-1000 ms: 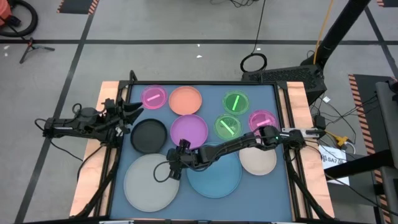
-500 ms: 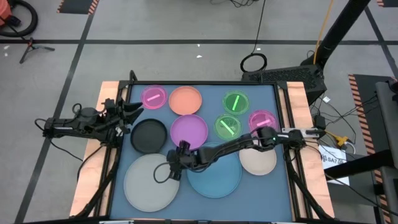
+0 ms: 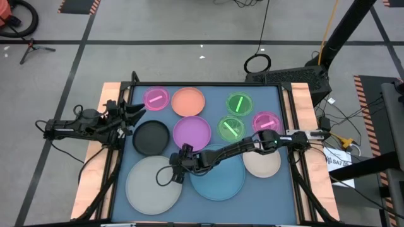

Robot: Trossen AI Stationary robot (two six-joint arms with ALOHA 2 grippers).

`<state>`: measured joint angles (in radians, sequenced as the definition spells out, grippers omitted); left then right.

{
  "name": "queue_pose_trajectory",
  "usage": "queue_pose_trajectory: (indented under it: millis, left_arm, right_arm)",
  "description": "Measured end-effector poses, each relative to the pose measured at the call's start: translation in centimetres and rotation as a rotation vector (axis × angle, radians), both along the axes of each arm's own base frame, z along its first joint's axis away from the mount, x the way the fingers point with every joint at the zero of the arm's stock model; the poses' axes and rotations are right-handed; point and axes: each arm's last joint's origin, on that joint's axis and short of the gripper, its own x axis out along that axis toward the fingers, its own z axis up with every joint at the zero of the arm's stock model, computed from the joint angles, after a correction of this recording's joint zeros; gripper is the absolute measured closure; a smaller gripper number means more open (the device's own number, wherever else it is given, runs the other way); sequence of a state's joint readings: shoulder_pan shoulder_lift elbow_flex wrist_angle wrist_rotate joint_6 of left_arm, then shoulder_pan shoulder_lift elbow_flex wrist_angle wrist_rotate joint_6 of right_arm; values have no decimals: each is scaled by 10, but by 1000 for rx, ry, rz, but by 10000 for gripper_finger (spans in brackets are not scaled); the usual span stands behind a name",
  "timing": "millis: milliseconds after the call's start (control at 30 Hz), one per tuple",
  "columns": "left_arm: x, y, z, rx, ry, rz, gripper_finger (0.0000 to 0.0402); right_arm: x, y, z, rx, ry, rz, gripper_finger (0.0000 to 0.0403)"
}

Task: Stack plastic plates
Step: Stack the blue plate on top of the gray plate

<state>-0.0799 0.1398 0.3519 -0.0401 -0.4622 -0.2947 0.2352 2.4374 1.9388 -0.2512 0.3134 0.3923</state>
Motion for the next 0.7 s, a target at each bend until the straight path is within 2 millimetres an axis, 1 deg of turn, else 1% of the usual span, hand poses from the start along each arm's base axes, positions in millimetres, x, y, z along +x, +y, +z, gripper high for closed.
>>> queue_pose_trajectory:
  millis: [100,167,300,367,433,500,567,633,700]
  left_arm:
    - [0,0,0,0,5,0,222]
    - [0,0,-1,1,11,0,222]
    - [0,0,-1,0,11,0,222]
    - [0,0,-1,0,11,0,222]
    - [0,0,-1,0,15,0,222]
    - [0,0,-2,0,17,0,222]
    - [0,0,-2,0,17,0,222]
    - [0,0,-2,0,16,0,222]
    - [0,0,-1,4,14,2,222]
  right_arm:
    - [0,0,1,0,-1,0,204]
    - [-1,0,7,2,-9,1,204]
    - [-5,-1,36,21,-49,-8,204]
    - [-10,-2,52,43,-51,-23,204]
    - [-19,1,68,74,-19,-12,204]
    - [-31,9,83,97,35,60,204]
    - [-46,25,93,99,111,167,204]
    - [-64,45,96,82,209,238,204]
    - [-82,64,93,53,319,281,204]
